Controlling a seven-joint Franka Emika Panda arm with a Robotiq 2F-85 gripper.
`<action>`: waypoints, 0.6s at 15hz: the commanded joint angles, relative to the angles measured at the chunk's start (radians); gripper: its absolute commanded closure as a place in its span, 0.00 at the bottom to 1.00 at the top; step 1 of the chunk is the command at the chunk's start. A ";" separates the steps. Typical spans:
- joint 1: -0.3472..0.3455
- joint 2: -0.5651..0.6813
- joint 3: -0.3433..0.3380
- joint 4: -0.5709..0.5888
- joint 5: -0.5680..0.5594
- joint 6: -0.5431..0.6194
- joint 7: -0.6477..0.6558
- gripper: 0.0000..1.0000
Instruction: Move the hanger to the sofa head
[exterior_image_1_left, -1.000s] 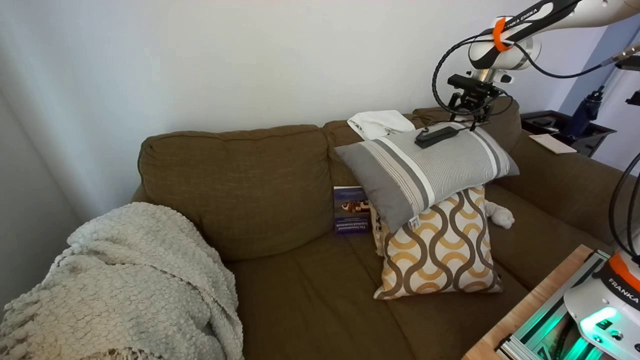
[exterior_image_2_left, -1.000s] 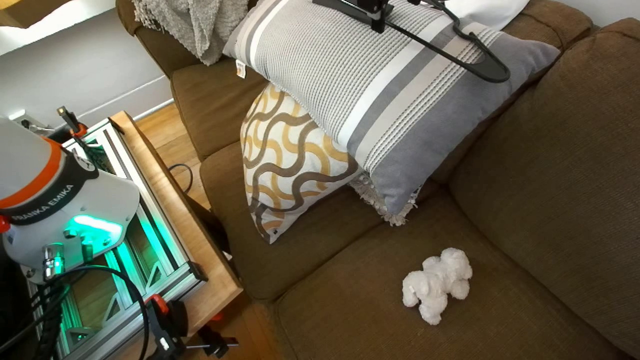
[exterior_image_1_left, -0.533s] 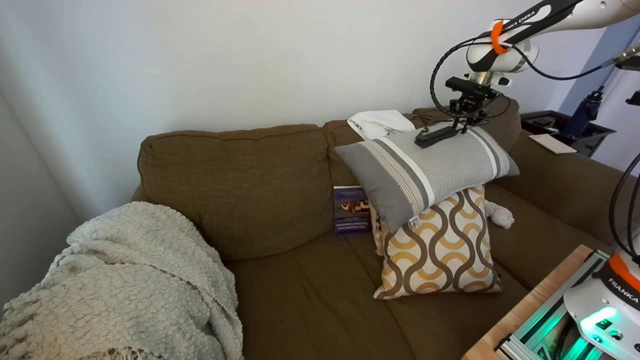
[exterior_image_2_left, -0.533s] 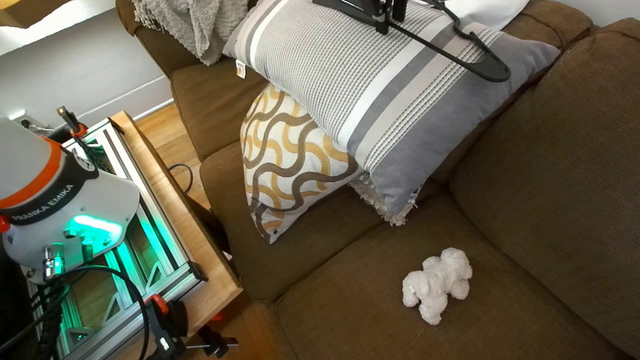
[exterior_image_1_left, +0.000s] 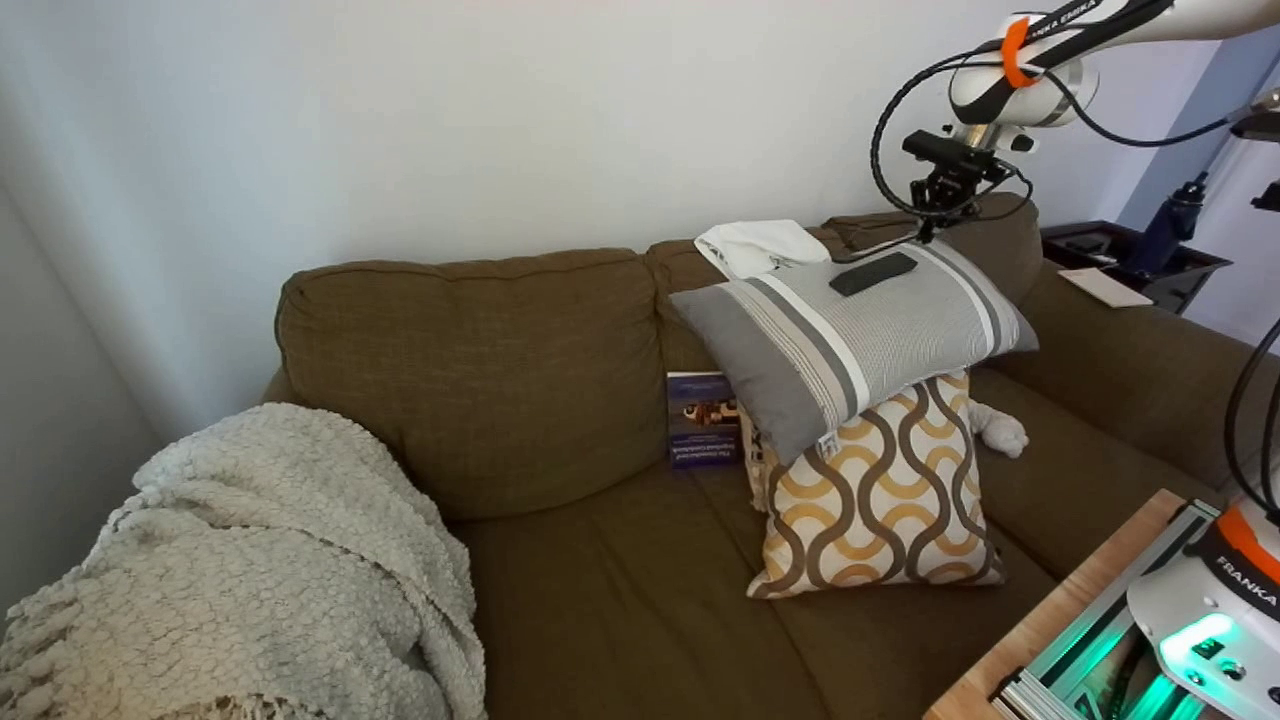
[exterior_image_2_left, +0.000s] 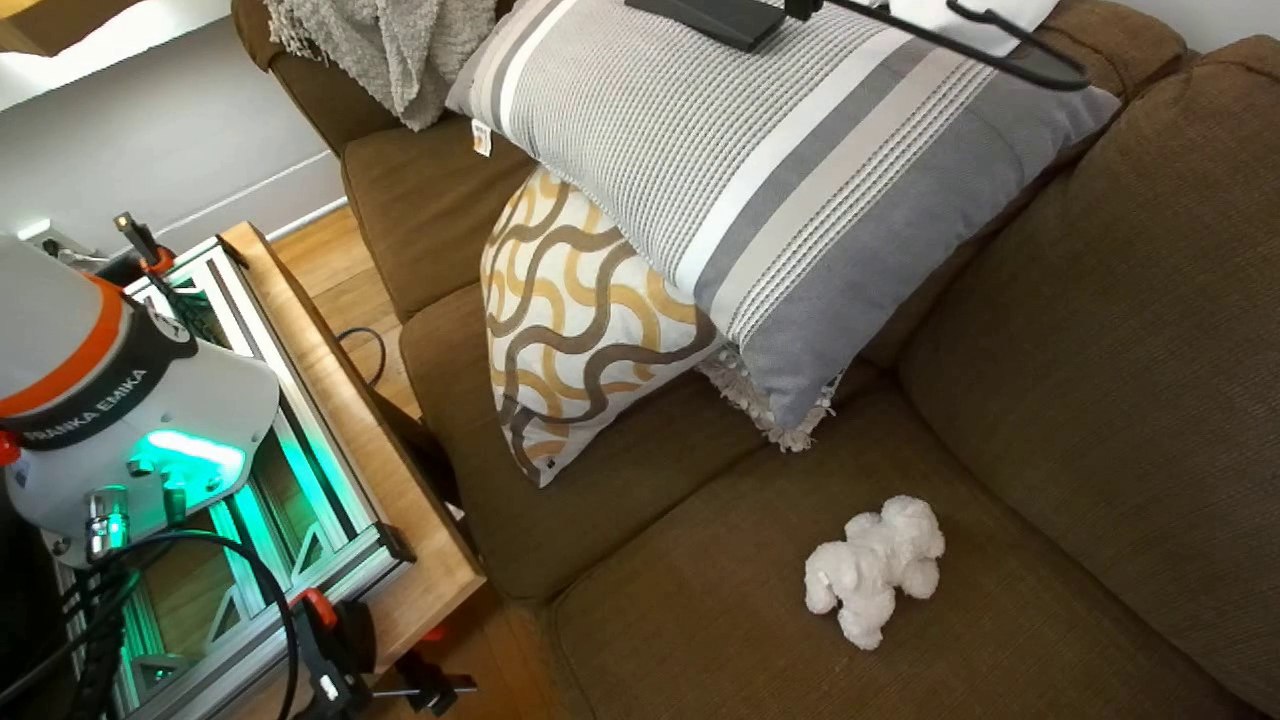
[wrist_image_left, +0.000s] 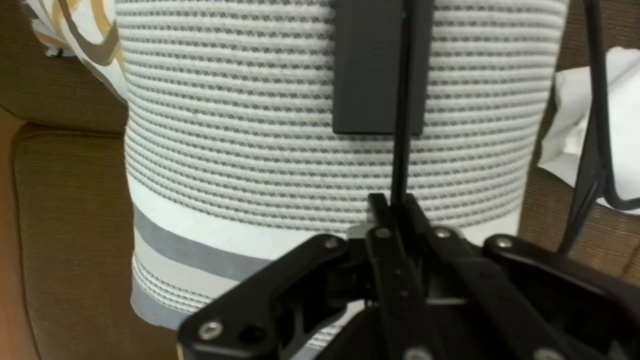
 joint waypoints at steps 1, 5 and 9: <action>-0.005 -0.081 -0.002 -0.040 0.027 0.118 0.016 0.98; 0.000 -0.045 0.024 0.028 0.092 0.218 -0.005 0.98; 0.037 0.005 0.020 0.074 0.025 0.342 0.168 0.98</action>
